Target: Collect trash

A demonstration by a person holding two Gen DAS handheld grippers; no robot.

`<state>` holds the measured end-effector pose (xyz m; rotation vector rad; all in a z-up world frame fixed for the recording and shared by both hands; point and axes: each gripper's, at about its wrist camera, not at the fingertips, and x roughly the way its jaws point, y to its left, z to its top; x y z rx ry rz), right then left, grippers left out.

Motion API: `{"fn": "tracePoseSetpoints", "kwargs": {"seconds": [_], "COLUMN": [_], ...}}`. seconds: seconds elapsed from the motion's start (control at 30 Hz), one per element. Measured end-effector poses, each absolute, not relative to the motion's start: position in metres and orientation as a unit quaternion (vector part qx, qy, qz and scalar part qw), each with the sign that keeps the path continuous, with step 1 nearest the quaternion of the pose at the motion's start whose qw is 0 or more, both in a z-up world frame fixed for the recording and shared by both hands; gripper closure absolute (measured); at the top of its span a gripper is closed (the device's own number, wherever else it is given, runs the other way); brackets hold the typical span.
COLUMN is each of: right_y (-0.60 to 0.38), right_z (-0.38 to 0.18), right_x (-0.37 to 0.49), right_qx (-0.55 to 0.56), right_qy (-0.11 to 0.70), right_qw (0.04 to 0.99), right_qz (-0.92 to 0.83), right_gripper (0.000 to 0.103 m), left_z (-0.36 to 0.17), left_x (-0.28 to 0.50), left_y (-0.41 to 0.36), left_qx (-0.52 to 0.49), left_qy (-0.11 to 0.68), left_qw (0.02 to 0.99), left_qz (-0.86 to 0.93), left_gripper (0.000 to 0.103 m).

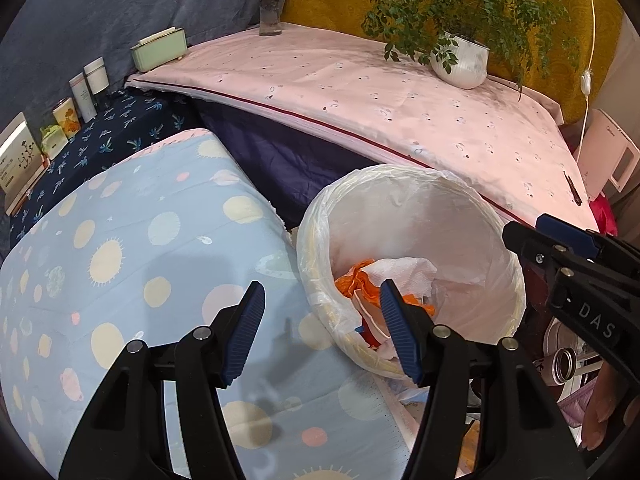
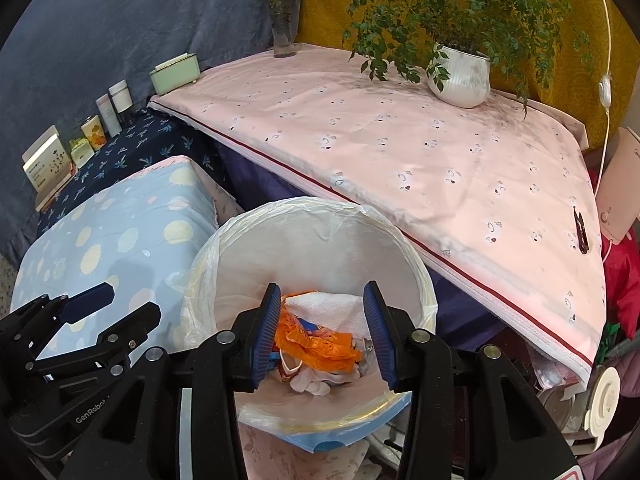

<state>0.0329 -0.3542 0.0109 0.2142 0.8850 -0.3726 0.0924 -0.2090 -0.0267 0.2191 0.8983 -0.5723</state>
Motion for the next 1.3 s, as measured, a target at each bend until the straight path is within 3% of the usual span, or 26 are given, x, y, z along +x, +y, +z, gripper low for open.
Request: {"fn": "tracePoseSetpoints", "kwargs": {"seconds": [0.2,0.33,0.7,0.8,1.3], "right_y": [-0.344,-0.334,-0.299,-0.297,-0.295], "right_z": [0.01,0.008,0.014,0.015,0.033], "right_x": [0.034,0.032,0.009,0.003,-0.031], "right_qx": [0.096,0.09,0.081,0.101,0.125], "right_qy": [0.429,0.434,0.436,0.436,0.458], "right_qw": [0.882,0.882,0.885,0.883,0.864], "right_qz": [-0.169,-0.16,-0.139,-0.14,-0.167], "right_gripper": [0.06,0.052,0.03,0.029,0.018], "left_z": [-0.029,-0.028,-0.025,-0.024,-0.005], "left_x": [0.093,0.092,0.075,0.07,0.049], "left_y": [-0.194,-0.182,-0.136,-0.124,-0.105], "left_qx": [0.098,0.097,0.1,0.099,0.11], "left_qy": [0.432,0.431,0.423,0.424,0.41], "left_qw": [0.858,0.862,0.877,0.879,0.885], "left_qz": [-0.261,-0.248,-0.204,-0.193,-0.194], "left_gripper": [0.044,0.041,0.018,0.014,0.011]}}
